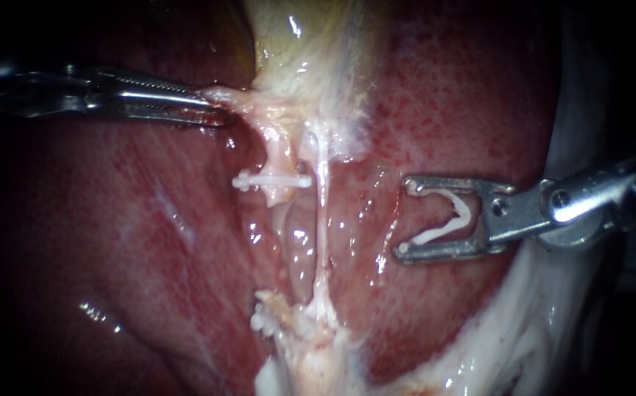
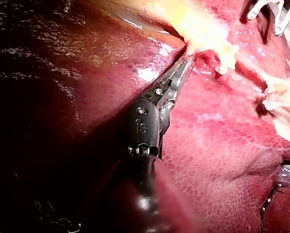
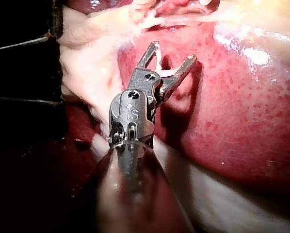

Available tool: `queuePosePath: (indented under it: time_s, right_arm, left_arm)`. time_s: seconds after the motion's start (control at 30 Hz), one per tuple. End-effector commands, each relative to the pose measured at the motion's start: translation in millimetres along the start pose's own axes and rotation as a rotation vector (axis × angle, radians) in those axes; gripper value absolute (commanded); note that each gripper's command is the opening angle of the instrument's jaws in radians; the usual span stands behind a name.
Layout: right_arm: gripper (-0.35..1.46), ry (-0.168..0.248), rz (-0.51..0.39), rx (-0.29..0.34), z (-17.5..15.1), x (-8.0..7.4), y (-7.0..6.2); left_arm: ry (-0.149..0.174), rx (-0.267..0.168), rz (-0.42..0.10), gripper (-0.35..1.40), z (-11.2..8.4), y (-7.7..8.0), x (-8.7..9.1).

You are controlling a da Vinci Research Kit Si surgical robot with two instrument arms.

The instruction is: Clipping first clip right tube

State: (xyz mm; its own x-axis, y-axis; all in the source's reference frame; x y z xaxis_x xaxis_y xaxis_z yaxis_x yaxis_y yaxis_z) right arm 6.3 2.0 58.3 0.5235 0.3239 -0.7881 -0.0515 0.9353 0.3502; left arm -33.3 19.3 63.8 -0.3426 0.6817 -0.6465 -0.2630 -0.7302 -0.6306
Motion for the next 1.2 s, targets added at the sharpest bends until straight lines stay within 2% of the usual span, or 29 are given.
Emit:
queuePosePath:
  time_s: [0.03,0.1,0.2,0.3,0.4,0.73,0.8,0.93,1.07,1.2]
  right_arm:
    - [0.5,-0.001,0.0,-0.001,0.0,0.0,0.0]
    - [0.5,0.0,-0.006,-0.001,0.0,0.0,0.0]
    - [0.5,0.0,-0.005,0.002,0.1,0.0,0.0]
    - [0.5,0.001,-0.011,0.004,0.2,0.1,0.1]
    - [0.5,0.002,-0.016,0.019,0.3,0.2,0.0]
    - [0.5,0.062,-0.031,0.091,2.9,2.8,-1.5]
    - [0.5,0.069,-0.008,0.105,3.7,3.0,-1.7]
    - [0.5,0.078,0.041,0.128,5.7,2.5,-2.1]
    - [0.5,0.087,0.098,0.161,8.0,1.3,-2.4]
    - [0.5,0.114,0.156,0.194,9.9,0.3,-2.3]
  left_arm:
    - [0.0,-0.002,-0.002,-0.35,-0.4,0.0,0.3]
    - [-0.001,-0.007,-0.006,-0.35,-1.5,0.1,1.0]
    - [-0.001,0.009,-0.02,-0.35,-3.8,0.2,2.5]
    - [0.018,0.026,-0.007,-0.35,-6.1,0.5,3.8]
    - [0.025,0.032,-0.001,-0.35,-7.2,0.8,4.4]
    - [0.025,0.036,0.005,-0.35,-6.9,1.1,4.4]
    - [0.025,0.036,0.005,-0.35,-6.9,1.1,4.4]
    - [0.025,0.037,0.005,-0.35,-6.8,1.1,4.4]
    - [0.025,0.037,0.005,-0.35,-6.8,1.2,4.5]
    - [0.025,0.037,0.005,-0.35,-6.8,1.2,4.5]
